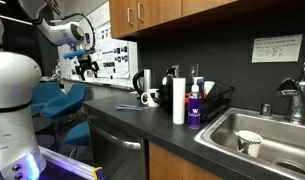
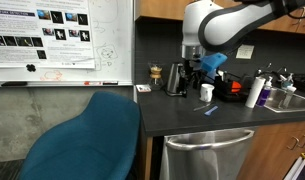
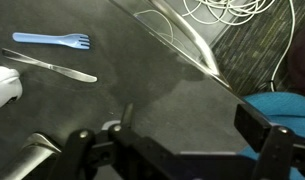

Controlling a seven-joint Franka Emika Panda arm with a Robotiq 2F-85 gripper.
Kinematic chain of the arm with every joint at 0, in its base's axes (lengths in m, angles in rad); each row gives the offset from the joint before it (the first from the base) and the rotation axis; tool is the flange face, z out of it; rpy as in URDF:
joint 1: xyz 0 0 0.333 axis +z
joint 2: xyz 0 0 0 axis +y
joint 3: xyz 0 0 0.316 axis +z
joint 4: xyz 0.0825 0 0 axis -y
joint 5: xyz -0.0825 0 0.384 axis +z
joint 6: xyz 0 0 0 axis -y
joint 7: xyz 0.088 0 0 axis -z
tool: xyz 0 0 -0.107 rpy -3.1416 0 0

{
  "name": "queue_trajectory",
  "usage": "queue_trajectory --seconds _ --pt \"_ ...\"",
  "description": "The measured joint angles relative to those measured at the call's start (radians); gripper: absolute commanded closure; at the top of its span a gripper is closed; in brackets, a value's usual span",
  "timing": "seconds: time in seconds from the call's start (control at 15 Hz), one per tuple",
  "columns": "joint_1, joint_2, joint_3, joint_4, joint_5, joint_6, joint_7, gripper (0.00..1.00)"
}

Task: Move the purple bottle to the left

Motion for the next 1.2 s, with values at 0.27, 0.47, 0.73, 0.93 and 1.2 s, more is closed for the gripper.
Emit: queue_trajectory --seconds 0.27,0.47,0.73,0.93,1.2 --pt "-0.024 -0.027 -0.036 -0.001 -0.057 0.002 0.113 0.00" --pt "-0.054 -0.075 -0.068 -0.025 -0.060 0.000 0.181 0.00" --pt "-0.107 -0.186 -0.121 -0.101 -0.053 -0.003 0.231 0.00" --pt "-0.159 -0.288 -0.171 -0.159 -0.053 -0.013 0.229 0.00" --pt "-0.236 -0.421 -0.249 -0.193 -0.055 -0.072 0.162 0.00"
